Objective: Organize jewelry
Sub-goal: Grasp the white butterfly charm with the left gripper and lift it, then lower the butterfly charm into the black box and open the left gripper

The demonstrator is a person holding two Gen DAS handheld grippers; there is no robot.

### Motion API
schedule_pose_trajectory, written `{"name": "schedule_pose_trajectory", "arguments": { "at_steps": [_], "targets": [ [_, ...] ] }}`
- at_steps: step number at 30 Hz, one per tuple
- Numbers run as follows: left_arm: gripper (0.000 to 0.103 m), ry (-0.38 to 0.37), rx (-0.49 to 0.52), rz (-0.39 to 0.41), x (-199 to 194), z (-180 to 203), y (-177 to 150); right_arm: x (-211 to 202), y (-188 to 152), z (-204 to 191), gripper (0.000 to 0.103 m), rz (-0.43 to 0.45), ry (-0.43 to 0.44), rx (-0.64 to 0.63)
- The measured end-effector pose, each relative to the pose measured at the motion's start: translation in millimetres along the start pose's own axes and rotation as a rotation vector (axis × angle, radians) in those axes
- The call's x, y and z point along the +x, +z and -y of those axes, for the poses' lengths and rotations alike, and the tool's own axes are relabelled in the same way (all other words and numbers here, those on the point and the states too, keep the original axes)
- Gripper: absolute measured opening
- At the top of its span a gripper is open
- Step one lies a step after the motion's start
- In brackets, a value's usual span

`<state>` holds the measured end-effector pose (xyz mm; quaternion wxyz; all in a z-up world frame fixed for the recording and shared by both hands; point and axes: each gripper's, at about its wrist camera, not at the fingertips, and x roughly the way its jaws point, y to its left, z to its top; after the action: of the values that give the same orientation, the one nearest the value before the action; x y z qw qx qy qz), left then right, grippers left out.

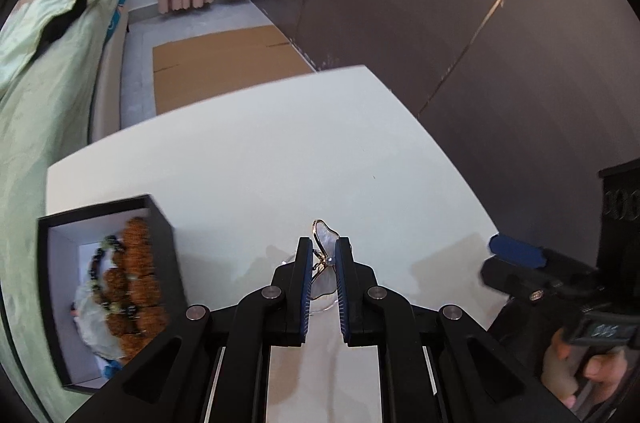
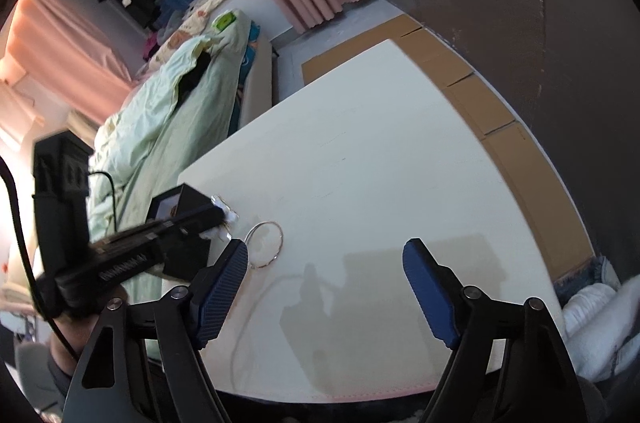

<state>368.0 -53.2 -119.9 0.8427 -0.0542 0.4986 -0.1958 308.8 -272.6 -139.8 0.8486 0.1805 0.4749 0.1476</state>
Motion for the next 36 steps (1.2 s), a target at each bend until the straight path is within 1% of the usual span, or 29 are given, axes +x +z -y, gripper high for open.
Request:
{"name": "schedule_pose_trajectory", "arguments": {
  "at_steps": [3, 7, 14, 19, 23, 26, 28, 30, 32, 36],
  "targets": [
    [0.012, -0.002, -0.022, 0.027, -15, -10, -1, 9, -1, -10, 0.075, -0.024, -0.007, -0.038],
    [0.012, 0.001, -0.052, 0.060, -33, -24, -3, 21, 2, -25, 0.075, -0.053, 0.001, -0.086],
    [0.012, 0.011, -0.101, 0.106, -60, -50, -7, 54, 1, -65, 0.075, -0.133, -0.055, -0.245],
    [0.012, 0.029, -0.141, 0.120, -70, -72, -13, 74, 2, -80, 0.075, -0.179, -0.074, -0.275],
    [0.012, 0.040, -0.171, 0.119, -73, -86, -18, 88, -1, -88, 0.075, -0.211, -0.099, -0.304],
    [0.012, 0.046, -0.184, 0.117, -74, -94, -21, 96, -3, -91, 0.075, -0.232, -0.136, -0.327],
    [0.012, 0.048, -0.188, 0.114, -74, -97, -23, 100, -4, -92, 0.075, -0.250, -0.133, -0.332],
    [0.012, 0.048, -0.192, 0.108, -73, -99, -24, 104, -6, -93, 0.075, -0.259, -0.155, -0.349],
    [0.012, 0.053, -0.195, 0.095, -69, -101, -24, 108, -7, -94, 0.075, -0.268, -0.194, -0.368],
    [0.012, 0.049, -0.216, 0.063, -59, -104, -26, 110, -8, -97, 0.075, -0.269, -0.218, -0.399]
  ]
}}
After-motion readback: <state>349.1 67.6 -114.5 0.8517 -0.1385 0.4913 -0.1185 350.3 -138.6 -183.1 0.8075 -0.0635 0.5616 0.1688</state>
